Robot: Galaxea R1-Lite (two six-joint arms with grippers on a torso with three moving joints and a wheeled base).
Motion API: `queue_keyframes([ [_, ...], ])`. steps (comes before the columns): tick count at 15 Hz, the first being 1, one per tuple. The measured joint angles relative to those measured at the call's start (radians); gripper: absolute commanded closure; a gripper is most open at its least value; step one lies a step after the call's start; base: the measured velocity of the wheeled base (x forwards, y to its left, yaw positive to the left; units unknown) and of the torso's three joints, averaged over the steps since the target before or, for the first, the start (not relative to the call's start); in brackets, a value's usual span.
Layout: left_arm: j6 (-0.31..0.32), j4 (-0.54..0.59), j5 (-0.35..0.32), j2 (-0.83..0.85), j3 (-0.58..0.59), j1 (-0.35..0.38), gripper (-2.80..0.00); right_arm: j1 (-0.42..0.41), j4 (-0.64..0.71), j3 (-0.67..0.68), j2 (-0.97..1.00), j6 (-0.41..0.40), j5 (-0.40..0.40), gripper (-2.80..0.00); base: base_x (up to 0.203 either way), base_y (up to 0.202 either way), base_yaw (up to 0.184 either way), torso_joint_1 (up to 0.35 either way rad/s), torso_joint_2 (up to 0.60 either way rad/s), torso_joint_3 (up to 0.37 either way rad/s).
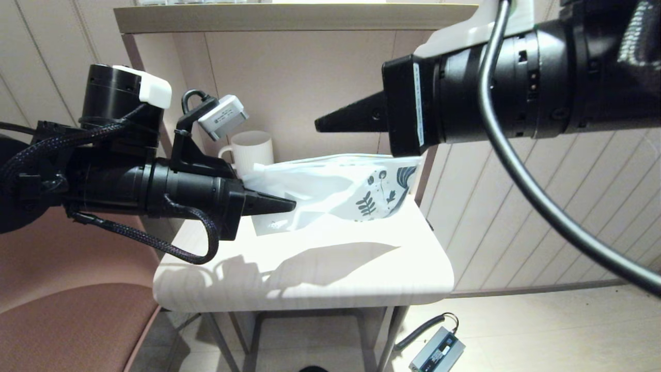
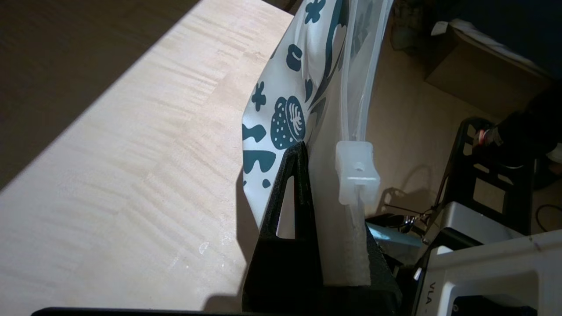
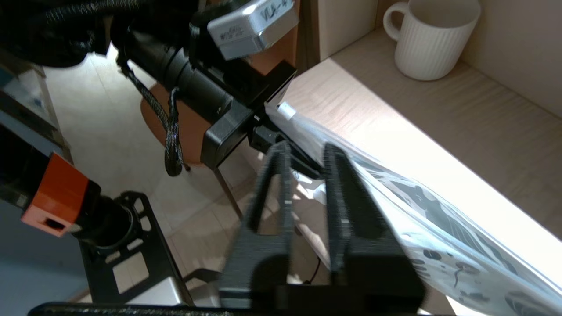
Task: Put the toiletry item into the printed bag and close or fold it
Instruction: Close the strorage bag and place it on the desk
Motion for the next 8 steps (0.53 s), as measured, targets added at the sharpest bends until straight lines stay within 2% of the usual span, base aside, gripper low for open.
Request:
queue_keyframes([
  [1, 0.000, 0.000, 0.000, 0.000, 0.001, -0.002, 0.00, 0.007, -0.001, 0.006, 0.004, -0.013, 0.001, 0.00, 0.000, 0.000, 0.000, 0.000, 0.00, 0.000],
  [8, 0.003, 0.000, -0.001, 0.003, 0.005, -0.007, 0.00, 0.014, 0.002, -0.043, 0.068, -0.023, 0.001, 0.00, 0.000, 0.000, 0.000, 0.000, 0.00, 0.000],
])
